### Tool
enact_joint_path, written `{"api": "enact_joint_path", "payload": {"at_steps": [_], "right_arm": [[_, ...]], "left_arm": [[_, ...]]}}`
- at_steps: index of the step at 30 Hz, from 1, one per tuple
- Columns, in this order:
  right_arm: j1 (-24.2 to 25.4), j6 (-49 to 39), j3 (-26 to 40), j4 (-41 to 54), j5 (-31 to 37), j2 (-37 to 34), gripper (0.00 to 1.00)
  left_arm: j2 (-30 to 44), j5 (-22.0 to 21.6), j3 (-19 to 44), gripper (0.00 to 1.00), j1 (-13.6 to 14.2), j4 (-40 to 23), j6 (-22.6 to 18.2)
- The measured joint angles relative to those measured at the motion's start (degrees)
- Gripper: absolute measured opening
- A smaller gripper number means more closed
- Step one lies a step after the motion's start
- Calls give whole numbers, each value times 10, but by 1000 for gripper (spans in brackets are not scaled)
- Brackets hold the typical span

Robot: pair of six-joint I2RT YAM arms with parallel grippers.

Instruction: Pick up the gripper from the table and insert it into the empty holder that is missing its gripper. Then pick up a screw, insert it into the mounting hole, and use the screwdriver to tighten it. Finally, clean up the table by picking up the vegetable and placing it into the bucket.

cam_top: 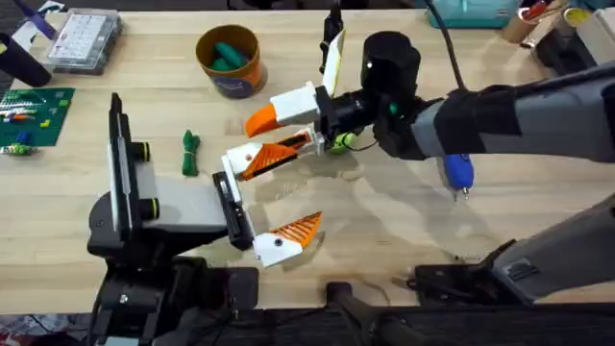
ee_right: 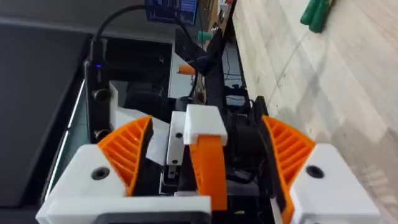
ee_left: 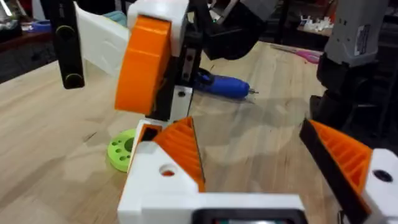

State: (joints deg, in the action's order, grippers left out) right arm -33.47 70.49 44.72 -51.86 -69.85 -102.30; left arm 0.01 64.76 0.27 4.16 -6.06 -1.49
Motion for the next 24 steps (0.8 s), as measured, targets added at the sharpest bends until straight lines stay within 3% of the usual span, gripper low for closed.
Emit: {"api": "enact_joint_path", "payload": {"at_steps": [9, 18, 24], "right_arm": [[4, 6, 0, 0, 1, 0, 995], [42, 15, 0, -1, -24, 0, 995], [58, 23, -24, -60, -31, 11, 995]], "left_arm": [[0, 2, 0, 991, 0, -1, 0], [0, 2, 0, 991, 0, -1, 0], [0, 2, 0, 991, 0, -1, 0]]}}
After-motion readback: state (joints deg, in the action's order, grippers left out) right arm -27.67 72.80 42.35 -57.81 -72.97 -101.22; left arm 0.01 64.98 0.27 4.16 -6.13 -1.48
